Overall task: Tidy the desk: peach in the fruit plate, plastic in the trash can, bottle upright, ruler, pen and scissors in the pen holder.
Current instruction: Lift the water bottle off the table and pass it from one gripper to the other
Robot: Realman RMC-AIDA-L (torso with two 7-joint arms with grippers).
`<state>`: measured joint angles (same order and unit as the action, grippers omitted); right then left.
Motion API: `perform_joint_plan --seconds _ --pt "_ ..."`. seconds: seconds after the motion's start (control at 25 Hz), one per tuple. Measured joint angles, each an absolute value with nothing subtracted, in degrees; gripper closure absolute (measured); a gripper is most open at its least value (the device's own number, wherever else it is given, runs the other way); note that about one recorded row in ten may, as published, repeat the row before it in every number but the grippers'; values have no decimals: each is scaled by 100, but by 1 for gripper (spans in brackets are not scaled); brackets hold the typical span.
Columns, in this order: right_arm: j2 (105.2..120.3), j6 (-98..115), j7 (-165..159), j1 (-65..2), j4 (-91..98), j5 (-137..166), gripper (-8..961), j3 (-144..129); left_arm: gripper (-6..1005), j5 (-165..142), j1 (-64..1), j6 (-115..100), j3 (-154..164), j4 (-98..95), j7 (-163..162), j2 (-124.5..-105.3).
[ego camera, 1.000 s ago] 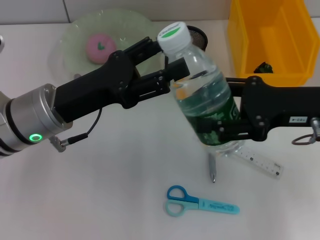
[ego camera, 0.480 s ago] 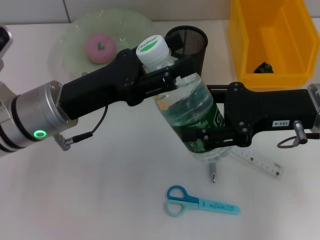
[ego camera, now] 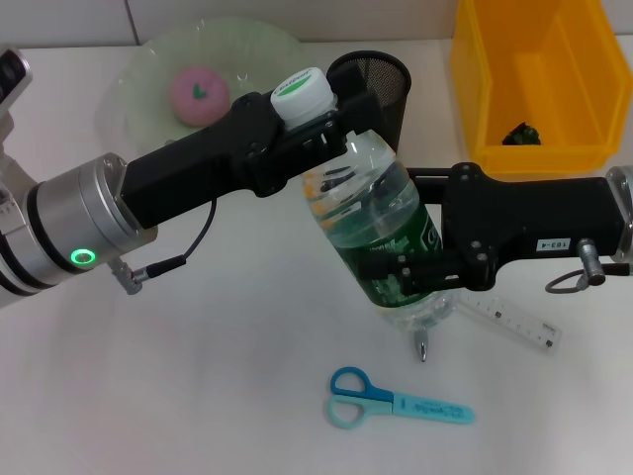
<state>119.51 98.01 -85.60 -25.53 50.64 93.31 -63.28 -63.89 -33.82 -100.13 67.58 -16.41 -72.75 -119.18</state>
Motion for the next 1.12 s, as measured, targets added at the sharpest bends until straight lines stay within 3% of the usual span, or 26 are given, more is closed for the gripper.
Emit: perform_joint_plan --seconds 0.52,1.12 --pt "11938 9802 -8614 -2713 4682 9296 117 -6346 563 -6386 -3385 -10165 6760 -1665 -7285 -11917" --pt "11902 9795 -8971 -2761 4685 9324 116 -6300 566 -6514 -3330 -10202 6773 -1836 -7287 -11854"
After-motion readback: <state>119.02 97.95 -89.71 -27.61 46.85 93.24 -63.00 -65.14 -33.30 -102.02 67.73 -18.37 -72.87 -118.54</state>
